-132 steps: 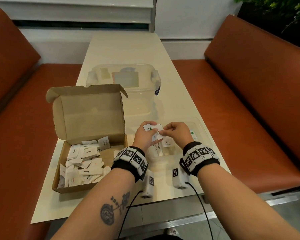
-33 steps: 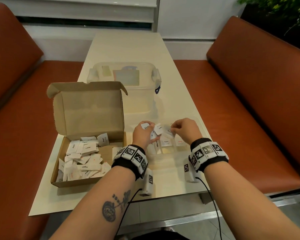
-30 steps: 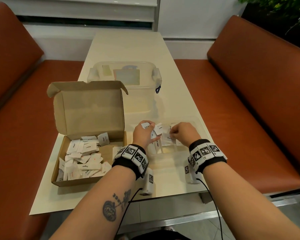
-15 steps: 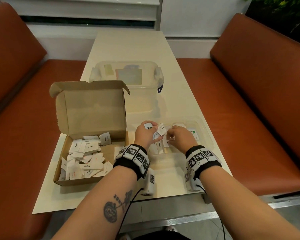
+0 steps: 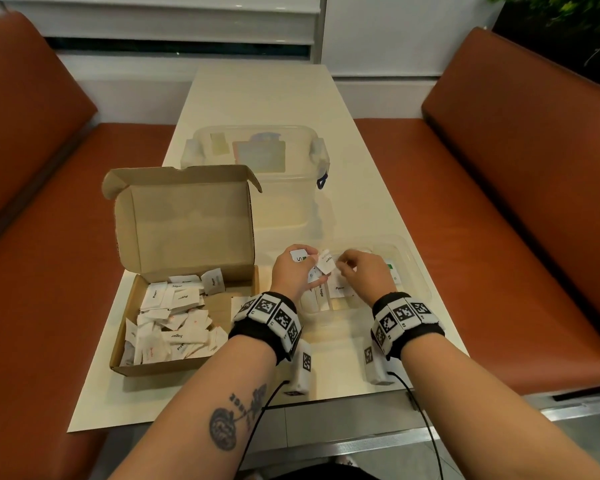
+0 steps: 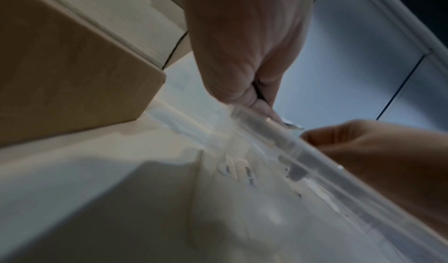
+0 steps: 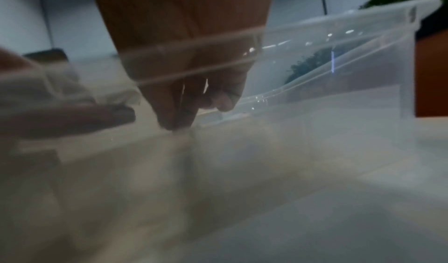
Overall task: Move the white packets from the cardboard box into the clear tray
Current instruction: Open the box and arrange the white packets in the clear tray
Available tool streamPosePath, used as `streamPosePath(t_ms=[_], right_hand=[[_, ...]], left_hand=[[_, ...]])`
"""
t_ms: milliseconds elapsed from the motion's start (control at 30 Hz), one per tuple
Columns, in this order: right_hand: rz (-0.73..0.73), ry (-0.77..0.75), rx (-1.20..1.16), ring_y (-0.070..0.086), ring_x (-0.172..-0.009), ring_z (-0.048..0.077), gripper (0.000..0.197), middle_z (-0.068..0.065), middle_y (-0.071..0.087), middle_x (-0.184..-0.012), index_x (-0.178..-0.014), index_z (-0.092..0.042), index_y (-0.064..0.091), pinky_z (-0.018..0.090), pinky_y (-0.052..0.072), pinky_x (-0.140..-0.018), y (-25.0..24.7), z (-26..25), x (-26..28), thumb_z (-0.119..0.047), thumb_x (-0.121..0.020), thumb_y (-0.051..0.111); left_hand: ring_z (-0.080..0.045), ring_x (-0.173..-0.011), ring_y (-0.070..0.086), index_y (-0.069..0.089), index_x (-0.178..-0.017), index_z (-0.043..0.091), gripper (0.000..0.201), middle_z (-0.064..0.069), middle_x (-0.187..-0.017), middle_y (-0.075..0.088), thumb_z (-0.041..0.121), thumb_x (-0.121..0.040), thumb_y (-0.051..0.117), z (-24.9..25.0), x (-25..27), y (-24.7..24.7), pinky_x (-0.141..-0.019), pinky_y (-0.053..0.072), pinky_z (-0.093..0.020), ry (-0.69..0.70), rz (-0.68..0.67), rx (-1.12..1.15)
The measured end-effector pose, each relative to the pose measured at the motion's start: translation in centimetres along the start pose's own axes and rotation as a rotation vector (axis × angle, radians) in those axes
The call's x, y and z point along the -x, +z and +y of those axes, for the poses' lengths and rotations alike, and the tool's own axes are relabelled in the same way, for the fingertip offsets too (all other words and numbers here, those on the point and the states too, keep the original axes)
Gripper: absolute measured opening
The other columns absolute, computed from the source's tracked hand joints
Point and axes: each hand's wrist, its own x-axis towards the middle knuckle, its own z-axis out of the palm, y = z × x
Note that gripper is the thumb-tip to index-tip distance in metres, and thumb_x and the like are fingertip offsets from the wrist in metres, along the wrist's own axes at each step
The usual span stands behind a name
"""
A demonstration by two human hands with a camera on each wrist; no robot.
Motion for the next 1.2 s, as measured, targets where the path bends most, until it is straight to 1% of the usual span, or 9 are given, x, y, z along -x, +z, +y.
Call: streamPosePath(t_ms=[133,200,367,467,600,800,900,1067,1200], right_hand=[[-0.006,0.109,-0.336,0.056,-0.06,0.007,0.032,0.001,0.069,-0.064,-0.088,-0.011,0.067,0.015,0.041,-0.057,-0.4,-1.3,-0.1,-0.033,-0.097,0.046],[-0.033,0.118,-0.403,0.057,-0.062,0.009,0.025,0.003,0.07,-0.068,-0.088,-0.012,0.066,0.019,0.042,-0.059,-0.5,-1.7,-0.1,-0.035,-0.092,0.056],[-0.032,0.096,-0.499,0.055,-0.065,0.013,0.018,0.013,0.067,-0.077,-0.096,-0.007,0.067,0.019,0.043,-0.061,-1.0,-1.7,-0.4,-0.013,-0.08,0.073],[-0.031,0.068,-0.499,0.046,-0.056,0.006,0.019,-0.002,0.053,-0.061,-0.1,-0.004,0.07,0.011,0.038,-0.054,-1.6,-1.3,-0.5,-0.008,-0.081,0.071],[-0.139,0.015,-0.381,0.04,-0.054,0.006,0.026,-0.003,0.042,-0.06,-0.109,-0.016,0.066,0.005,0.036,-0.052,-2.8,-0.7,-0.6,-0.006,-0.084,0.067],[-0.284,-0.037,-0.108,0.049,-0.07,0.004,0.04,-0.002,0.057,-0.086,-0.117,-0.021,0.058,0.014,0.036,-0.063,-3.2,-0.3,-0.3,-0.006,-0.081,0.069],[-0.286,-0.028,-0.138,0.051,-0.07,0.006,0.039,-0.002,0.058,-0.084,-0.117,-0.02,0.058,0.015,0.037,-0.063,-3.0,-0.2,-0.1,-0.01,-0.082,0.07],[-0.197,0.038,-0.369,0.06,-0.07,0.004,0.012,0.001,0.07,-0.079,-0.086,-0.016,0.063,0.011,0.039,-0.06,-3.0,-0.2,0.1,-0.025,-0.084,0.07],[-0.145,0.029,-0.365,0.044,-0.052,0.006,0.027,-0.007,0.053,-0.054,-0.061,-0.017,0.057,0.015,0.035,-0.054,-2.9,-0.1,0.0,-0.022,-0.082,0.072]], left_hand=[[-0.033,-0.104,0.061,0.061,-0.087,0.012,0.015,-0.015,-0.106,0.06,-0.002,-0.09,0.057,0.0,0.1,0.1,-0.069,0.06,-0.037,0.016,0.01,-0.012],[-0.033,-0.1,0.062,0.06,-0.087,0.013,0.015,-0.016,-0.104,0.06,0.0,-0.092,0.055,0.1,0.2,0.1,-0.068,0.06,-0.034,0.028,-0.003,-0.019],[-0.034,-0.085,0.067,0.059,-0.091,0.012,0.01,-0.019,-0.103,0.063,0.003,-0.094,0.054,0.4,0.7,0.0,-0.071,0.059,-0.036,0.003,-0.055,0.018],[-0.03,-0.072,0.067,0.059,-0.092,0.013,0.009,-0.018,-0.102,0.062,0.005,-0.094,0.055,0.5,0.7,-0.1,-0.069,0.059,-0.034,-0.018,-0.065,0.062],[-0.031,-0.082,0.067,0.062,-0.095,0.012,0.005,-0.019,-0.107,0.062,0.008,-0.092,0.06,0.6,0.8,-0.1,-0.066,0.061,-0.034,-0.036,-0.074,0.07],[-0.02,-0.088,0.061,0.063,-0.1,0.007,0.012,-0.006,-0.092,0.06,0.007,-0.088,0.065,0.5,0.7,-0.2,-0.059,0.059,-0.029,-0.025,-0.095,0.005],[-0.02,-0.084,0.06,0.063,-0.1,0.006,0.014,-0.005,-0.092,0.06,0.003,-0.086,0.066,0.5,0.7,0.1,-0.056,0.059,-0.028,0.004,-0.096,-0.062],[-0.025,-0.067,0.066,0.06,-0.096,0.007,0.011,-0.012,-0.085,0.064,-0.002,-0.089,0.061,0.4,0.8,0.2,-0.058,0.06,-0.031,0.006,-0.081,-0.057],[-0.025,-0.068,0.067,0.061,-0.096,0.007,0.011,-0.014,-0.09,0.065,0.0,-0.089,0.061,0.4,0.9,0.3,-0.06,0.06,-0.032,0.01,-0.079,-0.051]])
